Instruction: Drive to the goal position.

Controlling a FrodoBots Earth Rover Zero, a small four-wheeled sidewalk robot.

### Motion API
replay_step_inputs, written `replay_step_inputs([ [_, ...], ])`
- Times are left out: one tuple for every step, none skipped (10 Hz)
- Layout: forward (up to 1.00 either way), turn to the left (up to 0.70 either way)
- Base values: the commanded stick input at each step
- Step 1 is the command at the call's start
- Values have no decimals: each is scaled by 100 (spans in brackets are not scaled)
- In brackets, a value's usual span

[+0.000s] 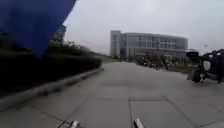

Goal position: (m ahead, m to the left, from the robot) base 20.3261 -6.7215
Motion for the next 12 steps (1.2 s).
replay_step_inputs([
  [85,-34],
  [85,-32],
  [85,-12],
  [85,-3],
  [85,-3],
  [85,-3],
  [85,-3],
  [85,-3],
  [85,-3],
  [85,-3],
  [85,-3],
  [85,-3],
])
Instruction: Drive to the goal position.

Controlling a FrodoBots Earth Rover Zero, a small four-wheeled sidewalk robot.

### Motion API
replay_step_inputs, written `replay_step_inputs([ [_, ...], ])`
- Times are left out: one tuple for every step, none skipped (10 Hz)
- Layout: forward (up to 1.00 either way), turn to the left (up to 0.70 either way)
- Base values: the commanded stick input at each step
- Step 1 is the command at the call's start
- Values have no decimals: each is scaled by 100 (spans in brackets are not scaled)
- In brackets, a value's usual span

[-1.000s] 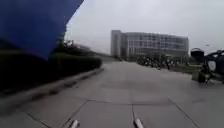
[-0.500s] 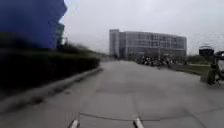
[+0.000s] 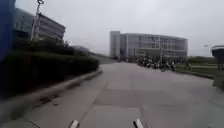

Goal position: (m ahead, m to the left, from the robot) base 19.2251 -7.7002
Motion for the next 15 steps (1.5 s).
replay_step_inputs([
  [85,-3],
  [85,-20],
  [85,-34],
  [85,-34],
  [85,-30],
  [85,-17],
  [85,-5],
  [85,-4],
  [85,-4],
  [85,-4],
  [85,-4],
  [85,-4],
  [85,-4],
  [85,-4],
  [85,-4],
])
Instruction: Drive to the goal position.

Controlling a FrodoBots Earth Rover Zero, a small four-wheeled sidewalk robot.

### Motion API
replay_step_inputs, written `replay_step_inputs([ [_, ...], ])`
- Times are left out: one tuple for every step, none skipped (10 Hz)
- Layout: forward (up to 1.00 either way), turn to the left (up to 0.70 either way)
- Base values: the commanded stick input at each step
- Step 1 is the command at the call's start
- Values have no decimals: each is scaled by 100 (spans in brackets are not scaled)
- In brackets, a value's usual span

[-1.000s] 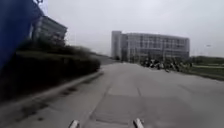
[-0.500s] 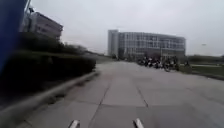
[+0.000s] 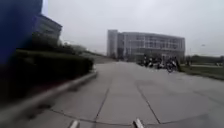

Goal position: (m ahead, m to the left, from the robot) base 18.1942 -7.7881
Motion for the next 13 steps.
replay_step_inputs([
  [85,-4],
  [85,-4],
  [85,-34],
  [85,-34],
  [85,-34],
  [85,-34],
  [85,-34],
  [85,-32],
  [85,-6],
  [85,-4],
  [85,-4],
  [85,-4],
  [85,-4],
])
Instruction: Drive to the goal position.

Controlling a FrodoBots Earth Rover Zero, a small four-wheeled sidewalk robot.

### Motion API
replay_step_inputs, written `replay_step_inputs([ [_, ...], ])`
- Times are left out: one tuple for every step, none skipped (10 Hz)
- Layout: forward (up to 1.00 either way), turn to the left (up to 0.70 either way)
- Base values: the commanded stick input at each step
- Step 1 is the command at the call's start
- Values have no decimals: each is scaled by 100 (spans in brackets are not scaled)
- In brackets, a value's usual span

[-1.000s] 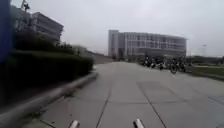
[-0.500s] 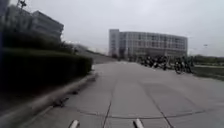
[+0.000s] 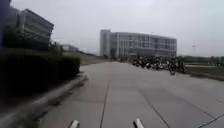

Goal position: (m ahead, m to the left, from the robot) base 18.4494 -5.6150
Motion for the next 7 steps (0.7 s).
replay_step_inputs([
  [85,-4],
  [85,-4],
  [85,-4],
  [85,-4],
  [85,-4],
  [85,-4],
  [85,-4],
])
